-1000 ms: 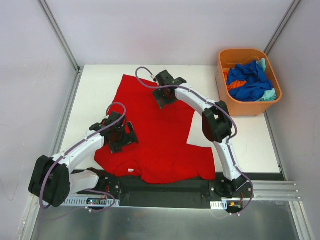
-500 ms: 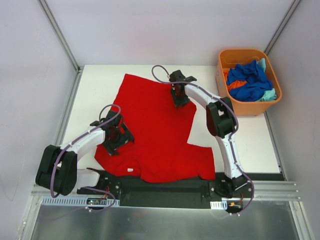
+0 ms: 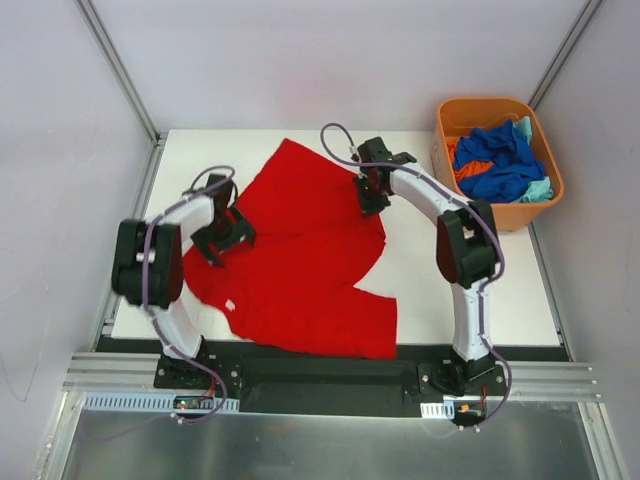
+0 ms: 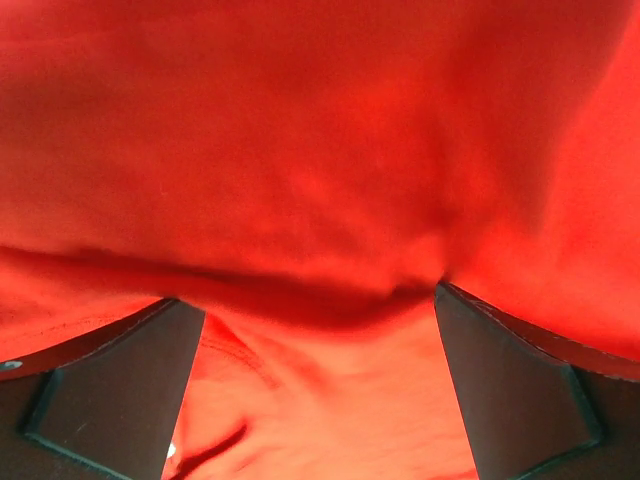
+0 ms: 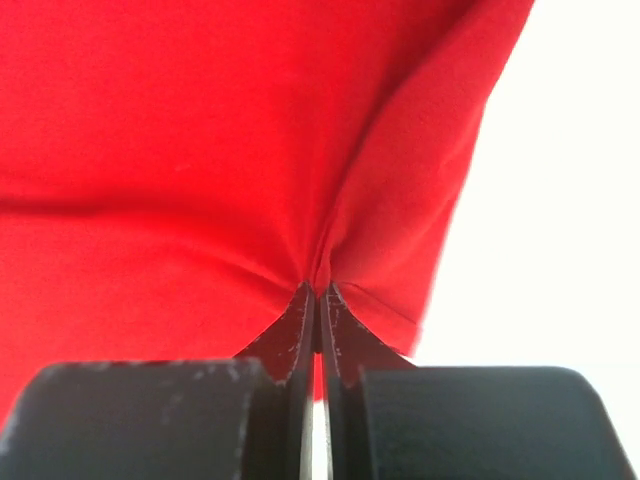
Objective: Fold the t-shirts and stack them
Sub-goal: Flatten out the tshirt
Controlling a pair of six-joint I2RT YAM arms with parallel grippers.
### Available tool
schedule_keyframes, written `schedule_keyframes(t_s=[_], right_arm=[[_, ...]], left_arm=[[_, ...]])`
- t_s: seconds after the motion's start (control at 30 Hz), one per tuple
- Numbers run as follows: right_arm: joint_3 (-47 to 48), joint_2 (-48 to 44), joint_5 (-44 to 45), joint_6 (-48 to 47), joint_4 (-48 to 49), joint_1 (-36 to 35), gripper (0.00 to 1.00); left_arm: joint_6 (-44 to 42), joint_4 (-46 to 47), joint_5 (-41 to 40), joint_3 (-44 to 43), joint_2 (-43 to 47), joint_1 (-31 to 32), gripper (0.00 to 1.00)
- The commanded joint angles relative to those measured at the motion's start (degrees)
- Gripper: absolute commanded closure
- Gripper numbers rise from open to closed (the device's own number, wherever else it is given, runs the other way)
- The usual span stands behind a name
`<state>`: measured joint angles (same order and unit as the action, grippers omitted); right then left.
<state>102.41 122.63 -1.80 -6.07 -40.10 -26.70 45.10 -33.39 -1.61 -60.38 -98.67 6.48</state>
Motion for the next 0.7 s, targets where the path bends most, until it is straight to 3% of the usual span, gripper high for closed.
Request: schedule_keyframes(t_s=[0.0,0.03,0.1,0.13,0.2,0.23,0.3,0.43,0.5,0.57,0.67], right_arm=[[-13.7,-11.2,-6.4,8.7,3.4,0.5,0.99],[-16.1,-12.1,-9.3,11.4,4.6,0.3,0.99],[-20.8,-14.1,-9.7,13.6,5.8,0.0,0.99],[-21.8,-14.6,-8.7,15.7,6.1,-0.1,0.99],[-23.5,-15.8,-8.1,18.9,7.9,-0.4,0.96],[-25.1,-16.1,-9.7,19.9,9.4,-1.0,0.95],[-25.2,-16.2,-10.5,21.8,11.4,-1.9,0.88],[-20.0,-15.2,-6.1,19.1,6.1,-2.8,0.74],[-17.8,-16.0,-2.8,17.7,3.2,-2.9,0.60],[-17.5,-17.3,0.8,17.2,1.7,-2.8,0.47],[-18.3,-18.7,3.8,17.3,-0.3,-2.8,0.40]], left_arm=[[-7.6,-1.3,1.2,-26.2,-18.8,-1.6,0.01],[-8.2,-1.9,3.5,-38.2,-22.7,-1.6,0.01],[-9.3,-5.3,10.0,-51.2,-34.1,-1.2,0.01],[-9.6,-6.0,11.9,-64.0,-41.2,-0.8,0.01],[-9.9,-6.0,15.9,-75.2,-47.3,0.6,0.01],[-9.7,-5.3,16.8,-84.8,-52.4,1.2,0.01],[-9.1,-3.4,19.5,-90.6,-55.6,2.4,0.01],[-9.6,4.9,22.1,-84.0,-48.8,4.1,0.00],[-13.4,5.3,20.3,-81.5,-44.3,4.4,0.01],[-16.1,5.2,17.3,-76.0,-35.7,4.4,0.01],[-18.6,5.2,13.6,-66.6,-22.6,4.4,0.01]])
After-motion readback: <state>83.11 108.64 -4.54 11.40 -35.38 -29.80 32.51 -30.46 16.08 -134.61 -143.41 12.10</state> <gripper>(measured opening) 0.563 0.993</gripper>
